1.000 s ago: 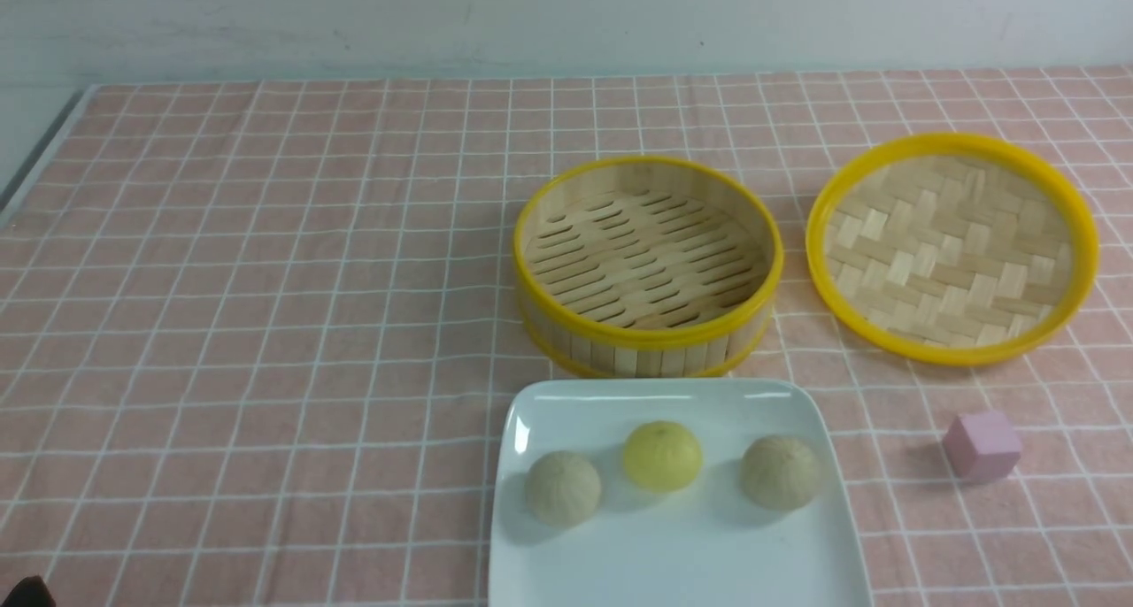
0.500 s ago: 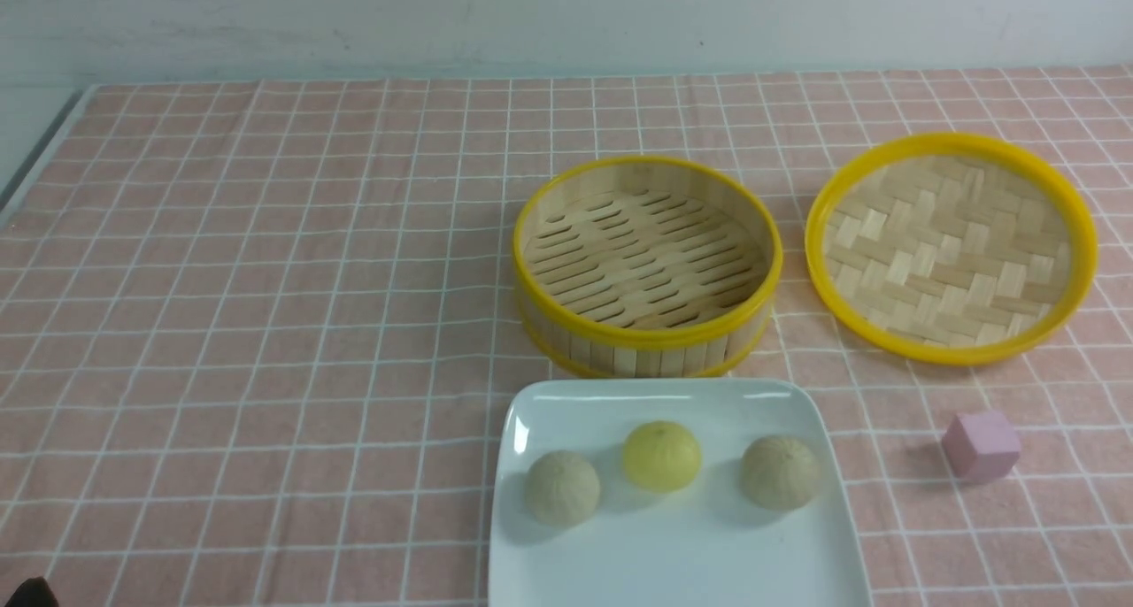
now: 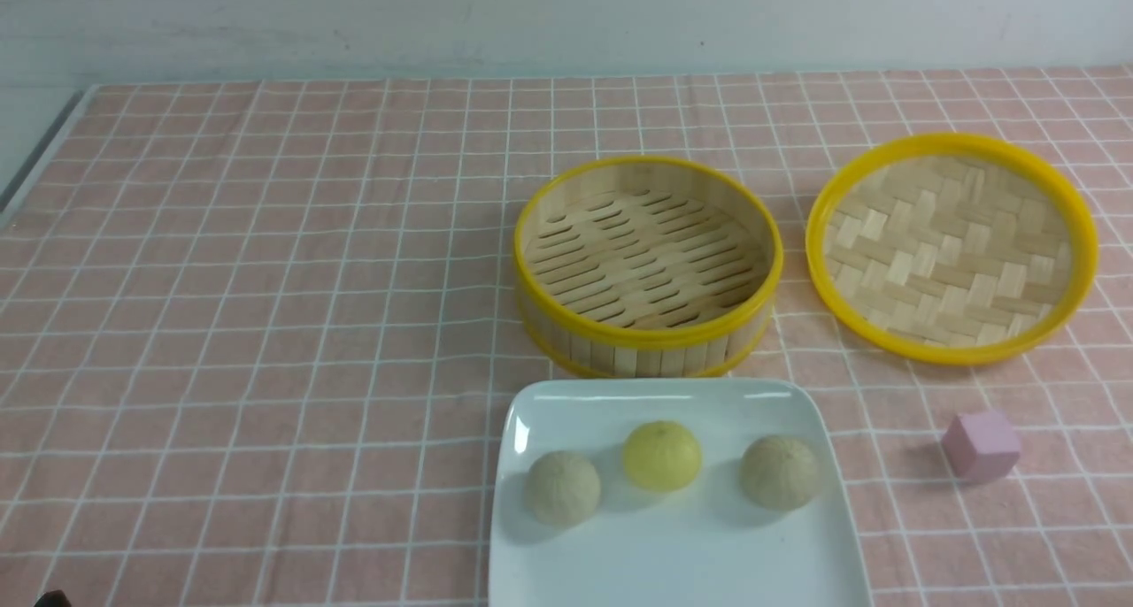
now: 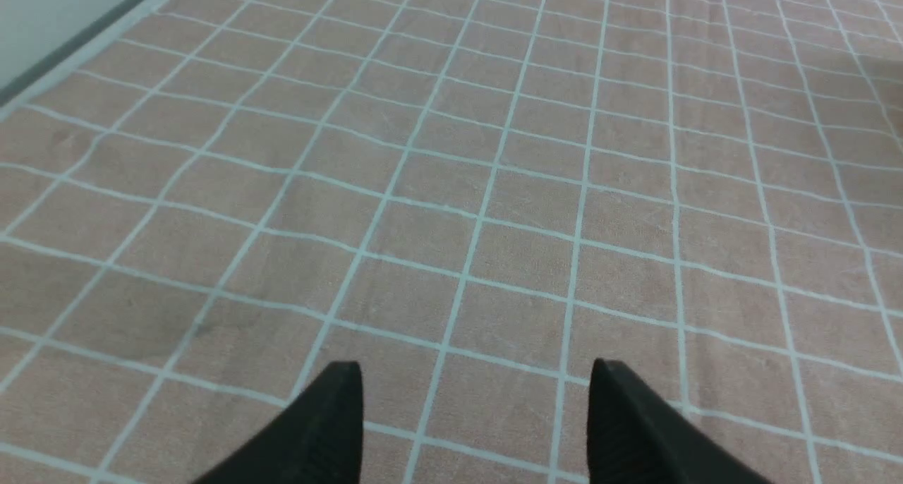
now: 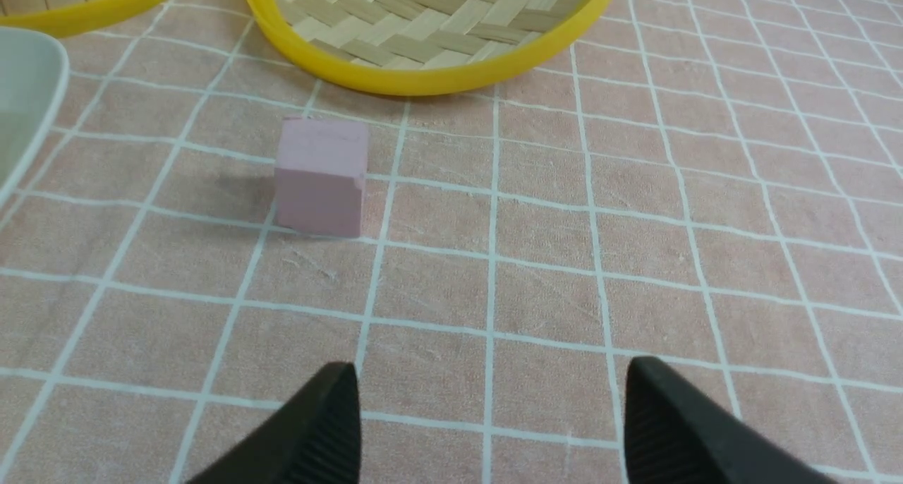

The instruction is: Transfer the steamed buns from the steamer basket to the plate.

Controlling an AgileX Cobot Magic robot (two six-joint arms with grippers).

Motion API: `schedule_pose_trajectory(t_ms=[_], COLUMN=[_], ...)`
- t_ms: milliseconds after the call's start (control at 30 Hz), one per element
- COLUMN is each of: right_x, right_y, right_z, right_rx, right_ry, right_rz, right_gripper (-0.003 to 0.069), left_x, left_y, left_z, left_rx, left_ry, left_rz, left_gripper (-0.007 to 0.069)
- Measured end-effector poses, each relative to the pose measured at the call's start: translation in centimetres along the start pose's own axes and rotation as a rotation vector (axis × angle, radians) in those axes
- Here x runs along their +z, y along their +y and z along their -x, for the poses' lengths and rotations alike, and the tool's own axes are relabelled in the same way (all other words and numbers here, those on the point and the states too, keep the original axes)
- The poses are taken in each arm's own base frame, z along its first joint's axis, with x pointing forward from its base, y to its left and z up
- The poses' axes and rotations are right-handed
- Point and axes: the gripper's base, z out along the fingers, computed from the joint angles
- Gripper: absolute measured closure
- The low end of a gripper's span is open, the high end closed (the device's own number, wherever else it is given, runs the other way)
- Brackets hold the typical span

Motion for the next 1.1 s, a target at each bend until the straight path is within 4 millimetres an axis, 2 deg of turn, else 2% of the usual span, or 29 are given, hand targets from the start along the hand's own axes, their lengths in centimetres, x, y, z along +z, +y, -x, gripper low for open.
schedule_pose_trajectory(t_ms=[467, 1100], right_x=[0.0, 0.0], right_y=[0.0, 0.0], right_z=[0.0, 0.0], right_rx=[0.0, 0.0], right_ry=[0.0, 0.0], right_rz=[0.0, 0.0], right_gripper=[0.0164, 0.0164], left_x=[0.01, 0.01], left_y=[0.3, 0.4], left_z=[0.09, 0.09], left_rx=[0.06, 0.022], left_ry=[-0.011, -0.013], left_rz=[0.033, 0.043], left_gripper=[0.0186, 0.0186])
